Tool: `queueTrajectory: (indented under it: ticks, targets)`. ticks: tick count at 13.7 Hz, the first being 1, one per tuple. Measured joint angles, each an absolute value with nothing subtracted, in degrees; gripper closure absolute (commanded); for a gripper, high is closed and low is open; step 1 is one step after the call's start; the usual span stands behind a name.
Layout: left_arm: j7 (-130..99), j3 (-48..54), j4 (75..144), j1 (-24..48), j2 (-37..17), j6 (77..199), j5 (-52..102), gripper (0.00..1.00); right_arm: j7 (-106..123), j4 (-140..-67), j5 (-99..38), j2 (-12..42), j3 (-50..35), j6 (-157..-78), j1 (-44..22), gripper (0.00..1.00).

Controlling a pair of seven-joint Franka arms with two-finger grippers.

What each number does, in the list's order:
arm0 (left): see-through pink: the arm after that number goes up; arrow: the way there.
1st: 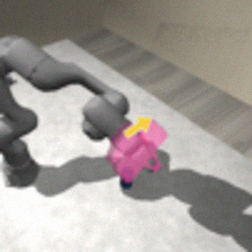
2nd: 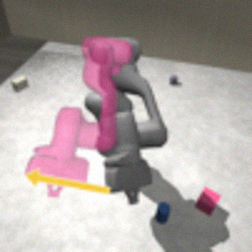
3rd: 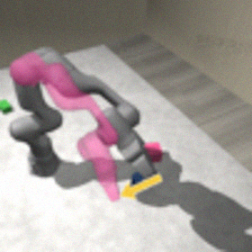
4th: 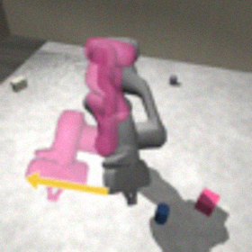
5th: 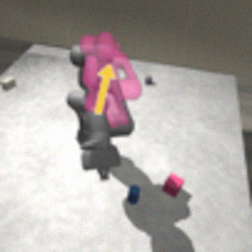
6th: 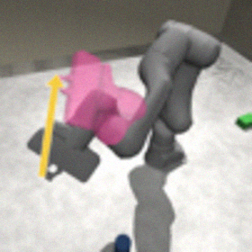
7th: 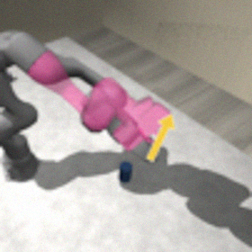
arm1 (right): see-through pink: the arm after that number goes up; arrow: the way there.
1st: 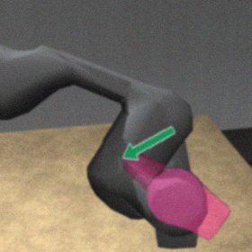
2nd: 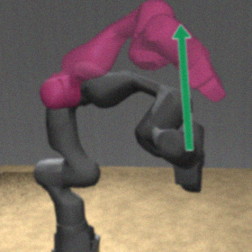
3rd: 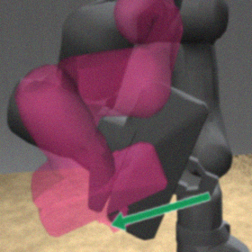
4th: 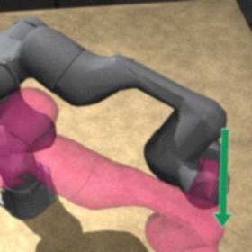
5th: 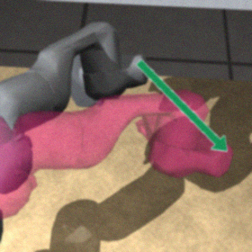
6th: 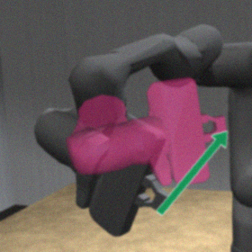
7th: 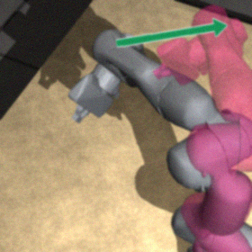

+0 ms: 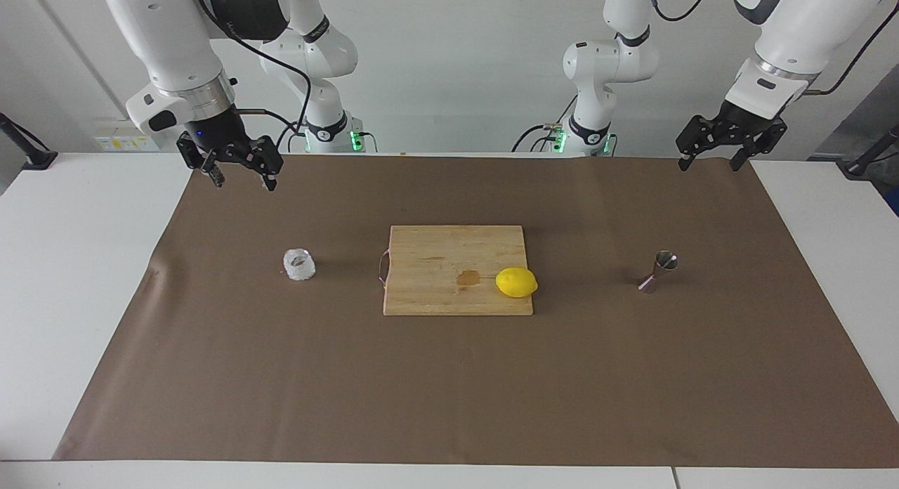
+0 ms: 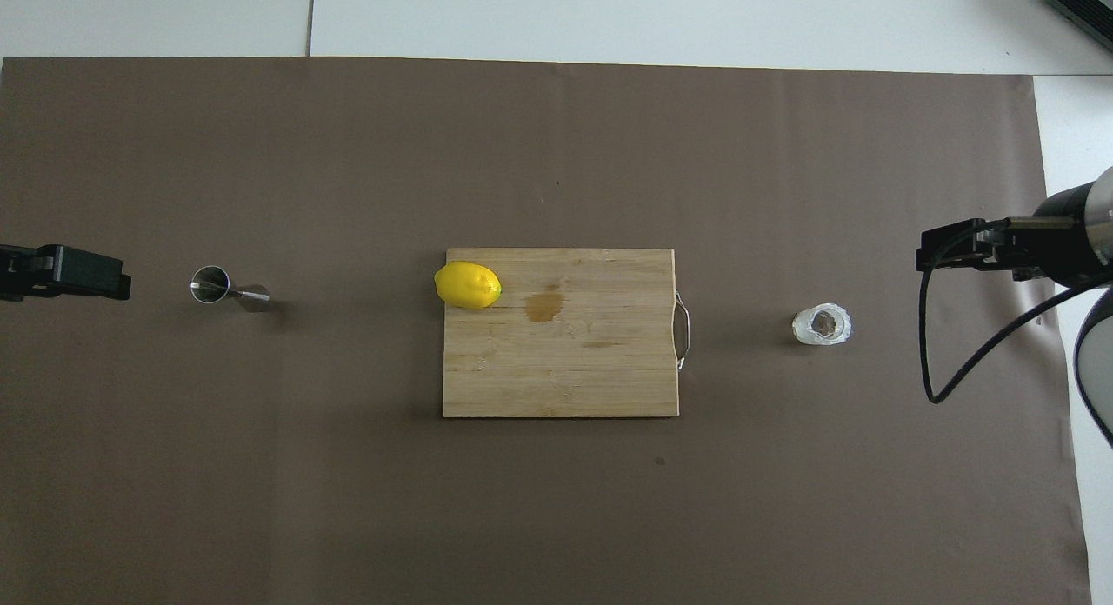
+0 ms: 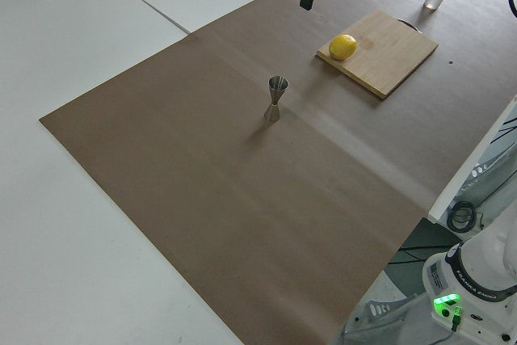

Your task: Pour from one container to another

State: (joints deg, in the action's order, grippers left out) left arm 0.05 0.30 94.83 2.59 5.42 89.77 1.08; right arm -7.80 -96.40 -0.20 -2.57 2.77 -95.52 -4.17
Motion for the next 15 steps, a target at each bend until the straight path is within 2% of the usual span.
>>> queueTrajectory:
  ticks: [15]
  targets:
    - [0.05, 0.52, 94.85, 2.67, 5.41, 89.71, 1.08, 0.00, -7.09, -96.40, -0.20, -2.62, 2.77, -94.72, -4.42, 0.00]
